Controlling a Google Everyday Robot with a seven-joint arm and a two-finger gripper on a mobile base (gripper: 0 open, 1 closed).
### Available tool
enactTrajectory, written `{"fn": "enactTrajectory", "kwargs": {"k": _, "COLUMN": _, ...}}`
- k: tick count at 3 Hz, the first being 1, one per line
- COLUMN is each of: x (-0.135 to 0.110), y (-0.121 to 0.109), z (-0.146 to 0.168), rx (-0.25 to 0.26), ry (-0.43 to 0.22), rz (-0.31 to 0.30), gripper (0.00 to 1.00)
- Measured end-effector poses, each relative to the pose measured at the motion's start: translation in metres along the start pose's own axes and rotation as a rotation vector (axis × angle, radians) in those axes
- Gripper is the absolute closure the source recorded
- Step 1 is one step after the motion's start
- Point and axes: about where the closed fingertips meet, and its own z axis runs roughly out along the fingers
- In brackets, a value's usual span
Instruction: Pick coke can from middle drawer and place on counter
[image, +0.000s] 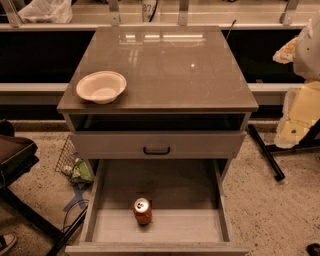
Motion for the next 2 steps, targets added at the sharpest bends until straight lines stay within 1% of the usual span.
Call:
{"fn": "enactTrajectory", "kwargs": {"k": 1, "x": 0.000, "y": 0.000, "z": 0.000, "rx": 0.000, "ry": 0.000, "rz": 0.000, "gripper": 0.00}}
{"fn": "enactTrajectory", "kwargs": {"k": 2, "x": -0.011, "y": 0.010, "z": 0.025, "rx": 0.006, "ry": -0.103, "rz": 0.013, "gripper": 0.00}}
